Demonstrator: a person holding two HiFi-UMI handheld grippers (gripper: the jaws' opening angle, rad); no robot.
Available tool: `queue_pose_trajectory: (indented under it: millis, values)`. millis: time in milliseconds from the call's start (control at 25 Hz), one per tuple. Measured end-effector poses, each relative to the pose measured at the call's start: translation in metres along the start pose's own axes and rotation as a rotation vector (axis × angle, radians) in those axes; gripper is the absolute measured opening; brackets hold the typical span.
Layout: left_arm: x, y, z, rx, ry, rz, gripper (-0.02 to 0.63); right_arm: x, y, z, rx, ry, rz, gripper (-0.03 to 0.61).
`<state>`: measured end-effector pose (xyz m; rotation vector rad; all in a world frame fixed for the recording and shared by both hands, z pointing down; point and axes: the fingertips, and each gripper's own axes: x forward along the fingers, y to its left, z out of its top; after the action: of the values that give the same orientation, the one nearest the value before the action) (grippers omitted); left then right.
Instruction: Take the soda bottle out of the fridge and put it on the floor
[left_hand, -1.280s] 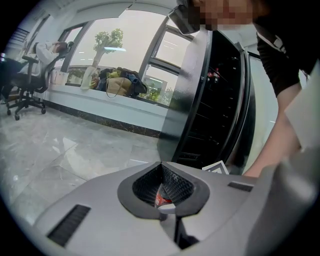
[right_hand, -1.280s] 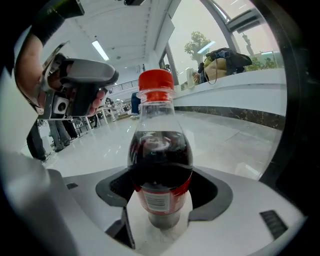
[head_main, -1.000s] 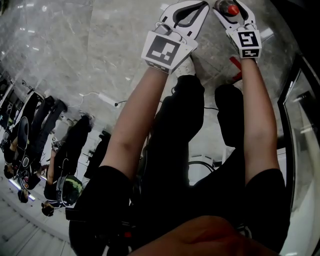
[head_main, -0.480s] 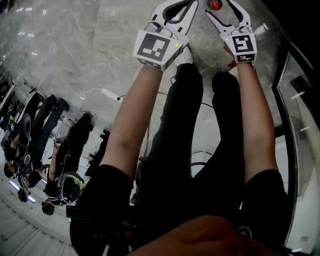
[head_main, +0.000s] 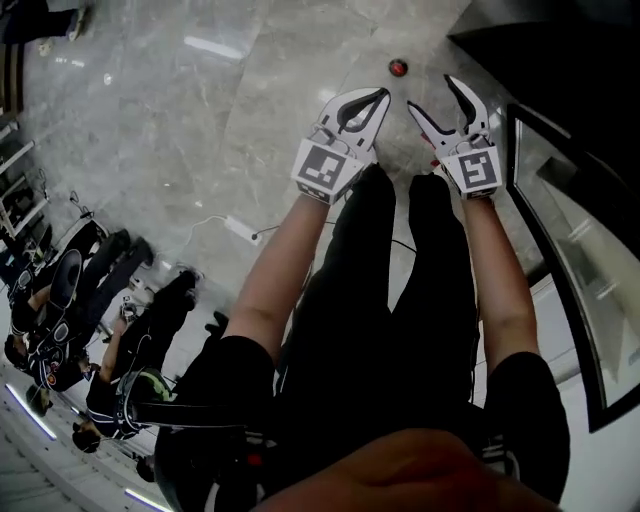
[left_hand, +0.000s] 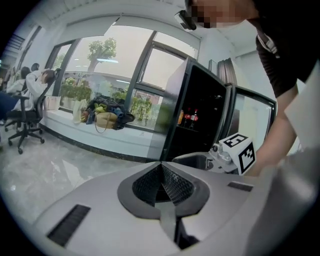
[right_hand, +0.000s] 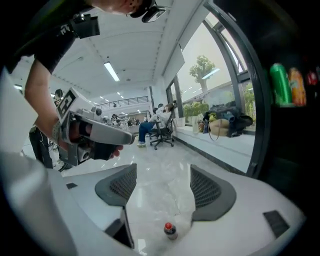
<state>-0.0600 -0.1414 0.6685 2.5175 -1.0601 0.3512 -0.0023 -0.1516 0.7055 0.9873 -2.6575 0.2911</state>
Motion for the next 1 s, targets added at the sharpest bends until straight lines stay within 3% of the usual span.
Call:
queue_pose_trajectory:
  millis: [200,440,520,680,880,1000]
  values:
    - [-0.060,-0.063,0.100,0.115,0.002,-0.096,0.004,-0.076,0.025,0.141,-0.068,-0.107,-0.019,0.319]
    - [-0.117,-0.125,0.224,0.145,-0.051,-0.204,0.003,-0.165,0.044,0.275,-0.009,-0.141,-0.110,0.311]
    - [-0.126,-0.145,0.263,0.130,-0.102,-0.256,0.003,-0.190,0.050,0.305,-0.011,-0.157,-0.126,0.282]
    - [-0.149,-0.196,0.316,0.157,-0.161,-0.324,0.003,-0.248,0.078,0.351,0.025,-0.211,-0.101,0.155]
    - [-0.171,-0.246,0.352,0.205,-0.167,-0.416,0.004,-0.303,0.101,0.399,0.067,-0.265,-0.095,0.032]
    - [-0.177,-0.269,0.364,0.228,-0.163,-0.464,0.003,-0.326,0.105,0.418,0.071,-0.313,-0.096,0.012]
